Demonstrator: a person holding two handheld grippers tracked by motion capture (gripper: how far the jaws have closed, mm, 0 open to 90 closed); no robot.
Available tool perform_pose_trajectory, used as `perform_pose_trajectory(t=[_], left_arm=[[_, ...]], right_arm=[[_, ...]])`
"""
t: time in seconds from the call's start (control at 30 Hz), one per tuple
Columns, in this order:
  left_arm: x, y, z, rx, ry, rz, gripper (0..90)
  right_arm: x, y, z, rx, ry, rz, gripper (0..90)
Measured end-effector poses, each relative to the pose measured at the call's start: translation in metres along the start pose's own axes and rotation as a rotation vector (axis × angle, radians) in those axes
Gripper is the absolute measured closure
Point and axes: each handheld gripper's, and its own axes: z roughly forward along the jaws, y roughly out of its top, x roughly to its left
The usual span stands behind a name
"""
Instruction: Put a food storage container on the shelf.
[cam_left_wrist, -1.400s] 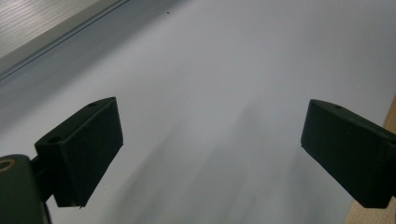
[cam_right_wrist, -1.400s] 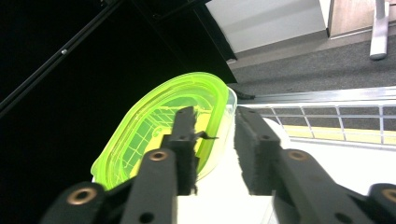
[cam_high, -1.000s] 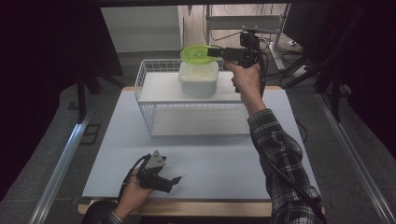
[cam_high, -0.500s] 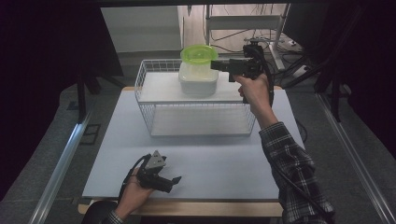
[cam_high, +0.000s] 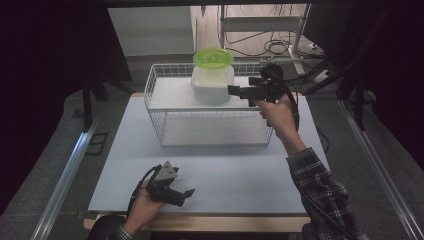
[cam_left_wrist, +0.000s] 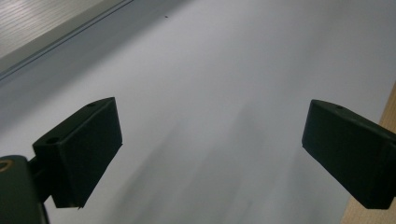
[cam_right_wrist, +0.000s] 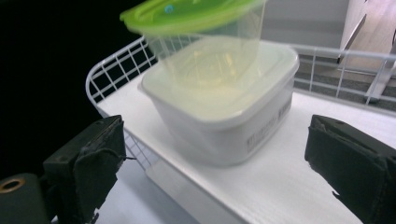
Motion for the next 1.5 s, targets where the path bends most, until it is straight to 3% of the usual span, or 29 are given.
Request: perform_pose_trajectory(t=[0.67, 1.5], left_arm=[[0.0, 0.0, 0.0, -0.017, -0.013, -0.01, 4.5], [0.0, 0.0, 0.001, -0.017, -0.018, -0.012, 4.4]], right_arm=[[0.018, -0.045, 0.001, 0.051, 0.014, -0.107, 5.3], [0.025, -0.093, 0.009, 0.083, 0.01, -0.18, 4.9]])
